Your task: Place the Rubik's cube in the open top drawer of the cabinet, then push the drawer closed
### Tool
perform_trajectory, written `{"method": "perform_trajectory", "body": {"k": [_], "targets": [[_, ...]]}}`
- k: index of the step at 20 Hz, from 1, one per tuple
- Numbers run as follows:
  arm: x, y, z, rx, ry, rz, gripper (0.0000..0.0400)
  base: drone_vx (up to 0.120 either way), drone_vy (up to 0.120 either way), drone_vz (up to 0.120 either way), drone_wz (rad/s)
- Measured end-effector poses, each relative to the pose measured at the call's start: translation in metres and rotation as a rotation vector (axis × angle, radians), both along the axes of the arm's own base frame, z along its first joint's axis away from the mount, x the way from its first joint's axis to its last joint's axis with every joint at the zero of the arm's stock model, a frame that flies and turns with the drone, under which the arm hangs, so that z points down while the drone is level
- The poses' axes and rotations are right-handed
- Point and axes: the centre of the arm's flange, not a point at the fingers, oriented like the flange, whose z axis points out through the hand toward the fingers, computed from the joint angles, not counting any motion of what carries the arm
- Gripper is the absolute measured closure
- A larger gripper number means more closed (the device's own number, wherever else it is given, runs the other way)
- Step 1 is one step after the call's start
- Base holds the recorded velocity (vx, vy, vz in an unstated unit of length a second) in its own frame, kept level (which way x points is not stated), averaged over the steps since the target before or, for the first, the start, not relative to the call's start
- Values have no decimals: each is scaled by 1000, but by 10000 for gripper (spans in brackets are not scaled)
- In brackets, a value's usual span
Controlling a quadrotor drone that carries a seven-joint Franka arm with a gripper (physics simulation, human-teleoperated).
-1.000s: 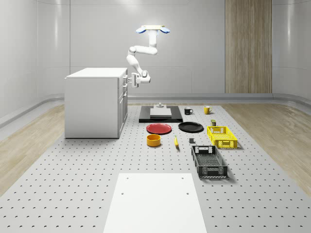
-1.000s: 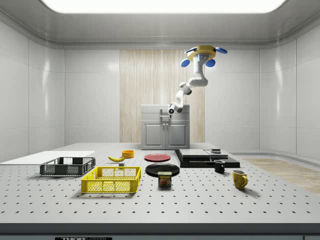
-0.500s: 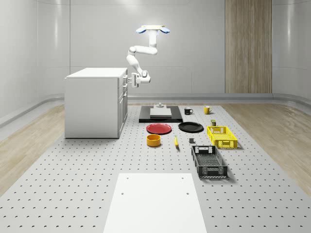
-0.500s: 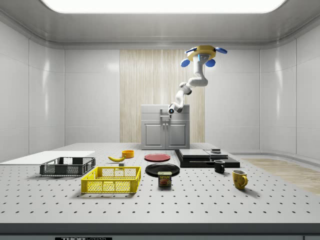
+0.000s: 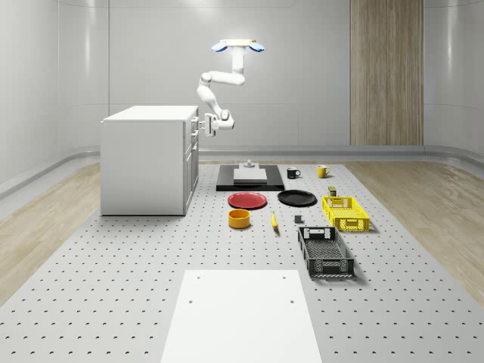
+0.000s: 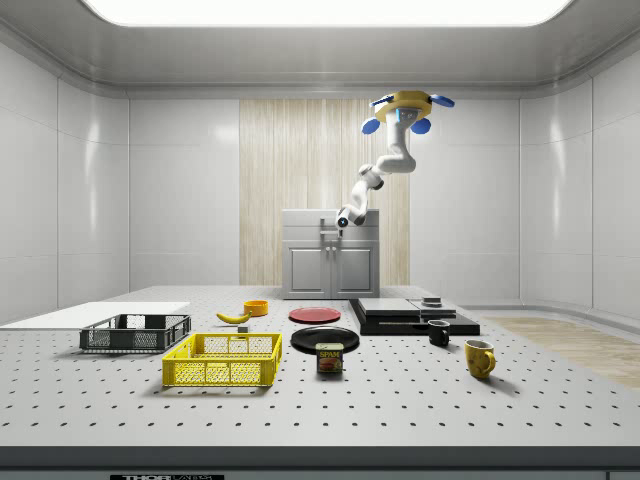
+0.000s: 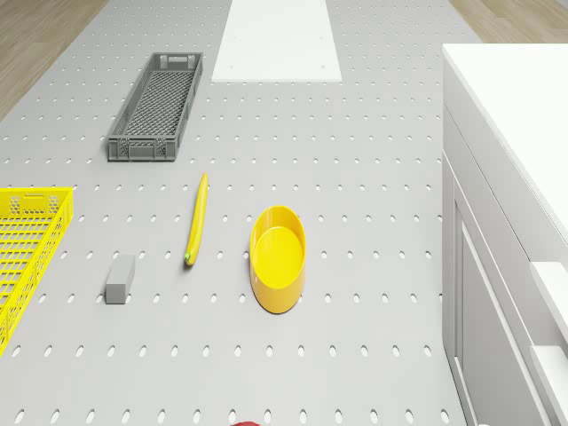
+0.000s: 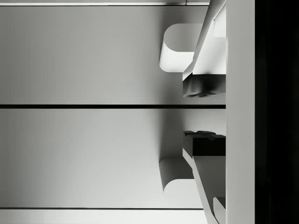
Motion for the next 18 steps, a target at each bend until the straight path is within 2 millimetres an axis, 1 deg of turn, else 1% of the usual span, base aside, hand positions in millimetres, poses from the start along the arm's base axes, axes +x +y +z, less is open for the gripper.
{"method": "perform_trajectory", "body": {"k": [18], "targets": [[0, 0, 0, 0, 0, 0, 295, 0, 0, 0, 0]]}}
